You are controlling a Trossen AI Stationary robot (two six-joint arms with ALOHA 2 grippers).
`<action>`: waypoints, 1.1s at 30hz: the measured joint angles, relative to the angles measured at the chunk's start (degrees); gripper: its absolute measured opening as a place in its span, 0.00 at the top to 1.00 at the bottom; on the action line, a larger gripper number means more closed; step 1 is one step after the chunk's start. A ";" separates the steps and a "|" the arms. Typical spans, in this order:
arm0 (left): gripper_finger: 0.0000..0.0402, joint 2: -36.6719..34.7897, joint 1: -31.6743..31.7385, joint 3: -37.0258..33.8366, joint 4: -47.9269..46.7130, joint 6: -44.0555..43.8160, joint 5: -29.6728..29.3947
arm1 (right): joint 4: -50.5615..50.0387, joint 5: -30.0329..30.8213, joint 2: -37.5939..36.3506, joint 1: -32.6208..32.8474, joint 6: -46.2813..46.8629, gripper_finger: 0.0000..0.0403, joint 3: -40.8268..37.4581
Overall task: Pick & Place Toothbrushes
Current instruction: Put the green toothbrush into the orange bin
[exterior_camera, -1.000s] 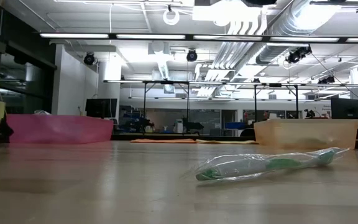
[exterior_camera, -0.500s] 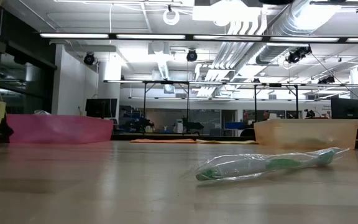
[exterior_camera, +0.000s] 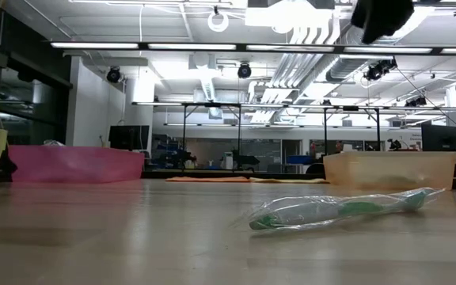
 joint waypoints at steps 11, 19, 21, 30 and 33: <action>0.42 0.00 1.02 10.14 0.12 -22.11 -16.25 | 19.67 -0.69 0.07 2.68 -13.90 0.40 -16.90; 0.42 0.00 8.60 14.50 3.38 -19.12 -18.37 | 33.93 -0.54 3.93 2.61 -20.67 0.40 -24.59; 0.42 0.00 10.75 14.50 5.57 -17.06 -18.08 | 34.74 -0.54 6.01 2.61 -22.64 0.40 -24.77; 0.42 0.00 16.76 14.50 12.70 -12.33 -17.59 | 36.84 -0.59 14.66 2.61 -24.79 0.40 -24.77; 0.42 0.01 18.22 14.50 13.42 -11.82 -17.60 | 36.96 -0.90 16.42 2.59 -23.07 0.42 -24.71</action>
